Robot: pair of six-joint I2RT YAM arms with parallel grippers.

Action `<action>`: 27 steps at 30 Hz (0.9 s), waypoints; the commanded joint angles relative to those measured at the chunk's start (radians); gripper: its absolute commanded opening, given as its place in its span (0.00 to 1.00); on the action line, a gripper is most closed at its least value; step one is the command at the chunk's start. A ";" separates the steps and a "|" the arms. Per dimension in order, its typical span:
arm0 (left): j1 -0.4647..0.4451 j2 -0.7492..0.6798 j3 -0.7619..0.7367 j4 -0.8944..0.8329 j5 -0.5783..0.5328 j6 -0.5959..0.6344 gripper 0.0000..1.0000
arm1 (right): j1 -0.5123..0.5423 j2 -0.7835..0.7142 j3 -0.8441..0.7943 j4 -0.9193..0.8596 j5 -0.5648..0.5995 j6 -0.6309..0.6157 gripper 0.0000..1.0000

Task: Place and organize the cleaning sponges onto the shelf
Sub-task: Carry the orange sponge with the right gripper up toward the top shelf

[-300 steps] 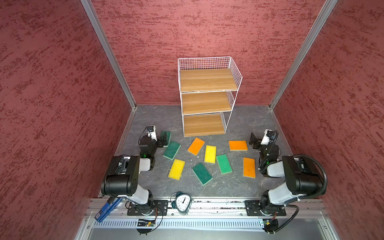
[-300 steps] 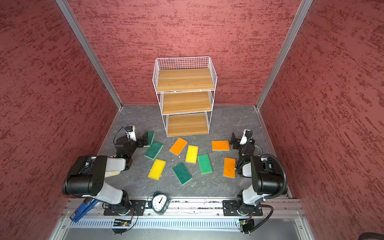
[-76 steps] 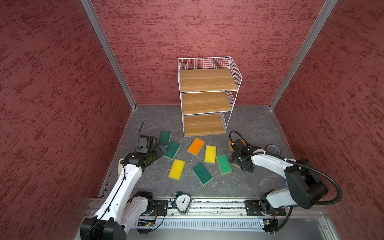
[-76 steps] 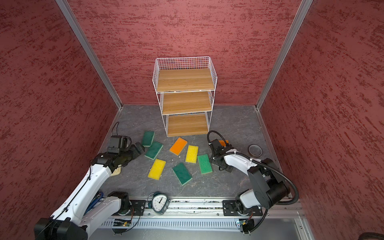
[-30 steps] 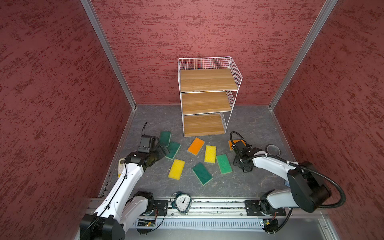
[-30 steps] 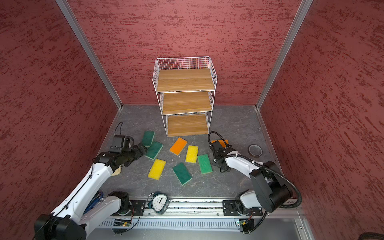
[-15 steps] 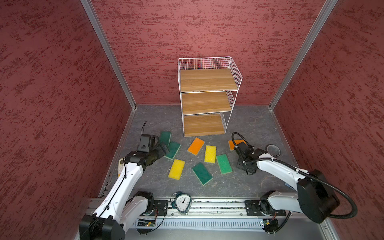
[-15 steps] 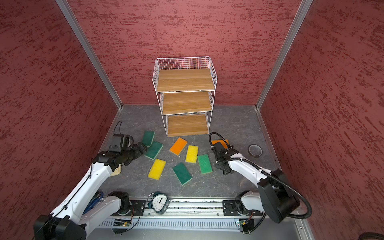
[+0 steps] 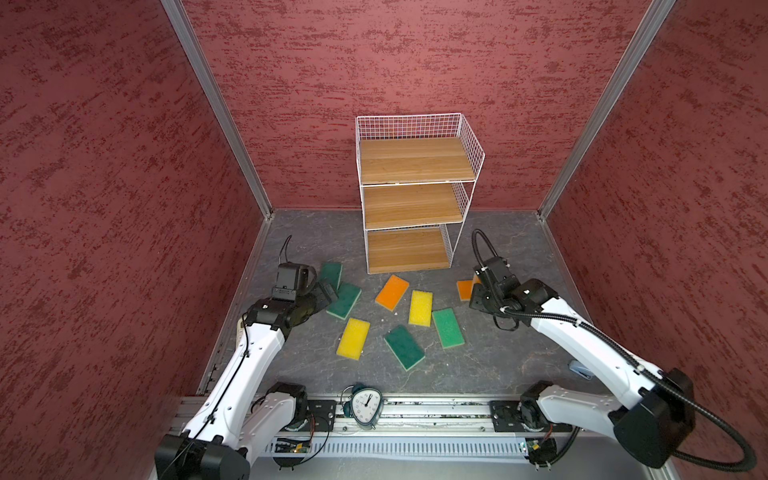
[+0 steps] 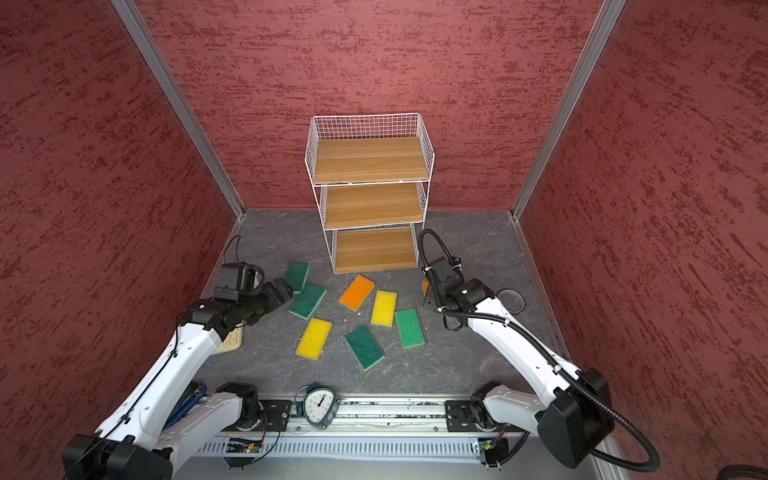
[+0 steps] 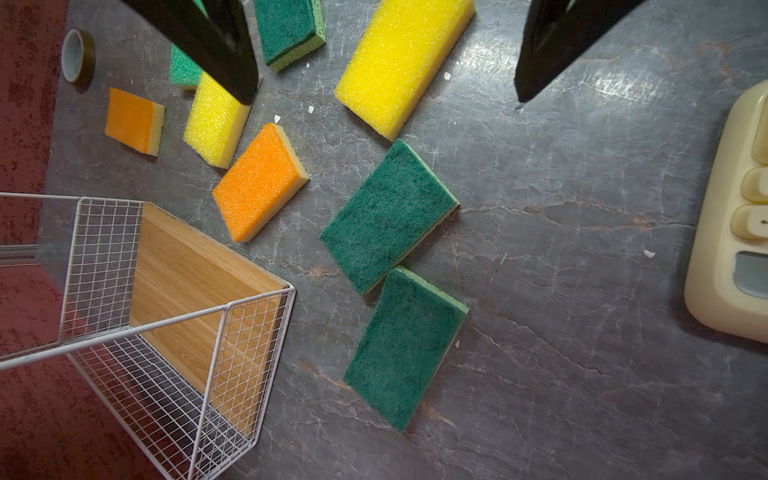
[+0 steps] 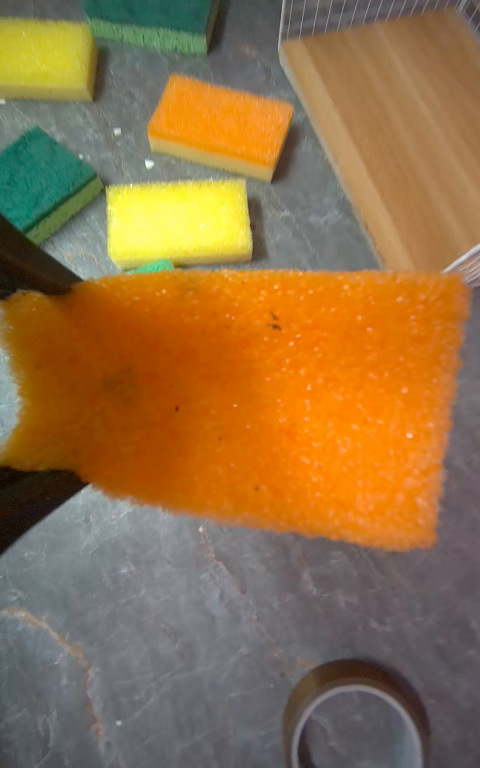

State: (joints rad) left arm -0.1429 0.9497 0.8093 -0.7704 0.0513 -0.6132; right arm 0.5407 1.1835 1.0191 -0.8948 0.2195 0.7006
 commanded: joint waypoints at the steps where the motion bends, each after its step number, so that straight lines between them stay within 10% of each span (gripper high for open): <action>1: -0.011 -0.003 0.023 -0.010 0.003 0.012 0.97 | 0.008 -0.011 0.066 -0.056 -0.012 -0.067 0.53; 27: -0.043 0.058 0.074 0.030 0.003 -0.013 0.97 | 0.031 0.135 0.637 -0.124 -0.091 -0.407 0.51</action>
State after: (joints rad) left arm -0.1738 0.9962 0.8555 -0.7624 0.0517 -0.6216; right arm 0.5644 1.2984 1.5871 -1.0176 0.1463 0.3737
